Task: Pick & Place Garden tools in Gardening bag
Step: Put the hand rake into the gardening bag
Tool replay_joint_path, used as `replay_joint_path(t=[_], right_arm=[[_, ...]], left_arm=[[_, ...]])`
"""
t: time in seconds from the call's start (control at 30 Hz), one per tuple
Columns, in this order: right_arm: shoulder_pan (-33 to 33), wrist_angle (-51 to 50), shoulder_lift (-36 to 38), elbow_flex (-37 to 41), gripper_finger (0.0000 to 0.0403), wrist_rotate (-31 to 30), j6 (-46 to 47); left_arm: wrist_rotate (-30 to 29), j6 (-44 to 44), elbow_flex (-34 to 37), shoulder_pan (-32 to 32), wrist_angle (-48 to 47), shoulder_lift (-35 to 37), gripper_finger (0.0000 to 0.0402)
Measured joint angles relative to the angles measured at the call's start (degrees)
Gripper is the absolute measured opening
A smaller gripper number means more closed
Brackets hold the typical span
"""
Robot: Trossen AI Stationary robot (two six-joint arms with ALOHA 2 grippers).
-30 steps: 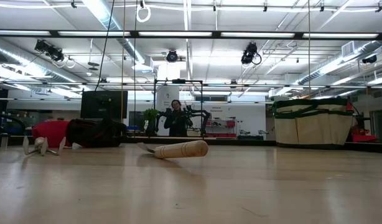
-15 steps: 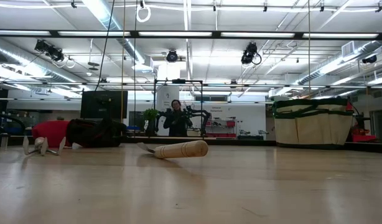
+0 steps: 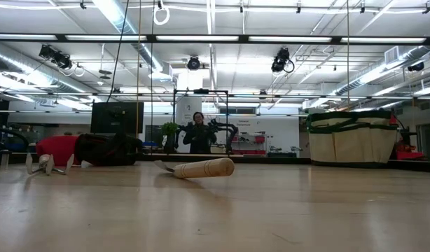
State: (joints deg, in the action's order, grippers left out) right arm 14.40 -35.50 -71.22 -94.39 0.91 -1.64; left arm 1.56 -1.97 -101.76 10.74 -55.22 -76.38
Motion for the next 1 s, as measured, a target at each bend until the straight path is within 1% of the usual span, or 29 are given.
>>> replay_joint_path(t=[0.17, 0.3, 0.37, 0.57, 0.73, 0.87, 1.0], right_arm=[[-2.16, -1.88, -0.40, 0.00, 0.0240, 0.00, 1.16], [-3.75, -3.34, -0.31, 0.00, 0.0240, -0.04, 1.58], [-4.53, -5.03, -0.34, 0.00, 0.0240, -0.02, 2.55], [-7.29, -10.13, -0.35, 0.00, 0.0240, -0.07, 3.56], [-9.05, -10.10, -0.35, 0.00, 0.0240, -0.06, 4.32], [-9.48, -10.06, -0.35, 0.00, 0.0240, -0.05, 4.63], [-9.52, -10.04, -0.35, 0.00, 0.0240, -0.07, 5.69]], left_arm=[[-0.30, 0.28, 0.12, -1.44, -3.87, 0.00, 0.0177], [-0.33, 3.01, 0.12, -2.30, -5.07, -0.02, 0.0177], [-0.33, 4.30, 0.12, -3.43, -5.09, -0.02, 0.0177], [-0.16, 4.33, 0.10, -7.73, -5.82, -0.34, 0.0177], [-0.27, 4.09, 0.12, -11.08, -9.97, -0.55, 0.0177], [-0.17, 4.30, 0.12, -12.38, -14.35, -0.98, 0.0177], [-0.27, 4.28, 0.12, -13.43, -16.76, -0.87, 0.0177]])
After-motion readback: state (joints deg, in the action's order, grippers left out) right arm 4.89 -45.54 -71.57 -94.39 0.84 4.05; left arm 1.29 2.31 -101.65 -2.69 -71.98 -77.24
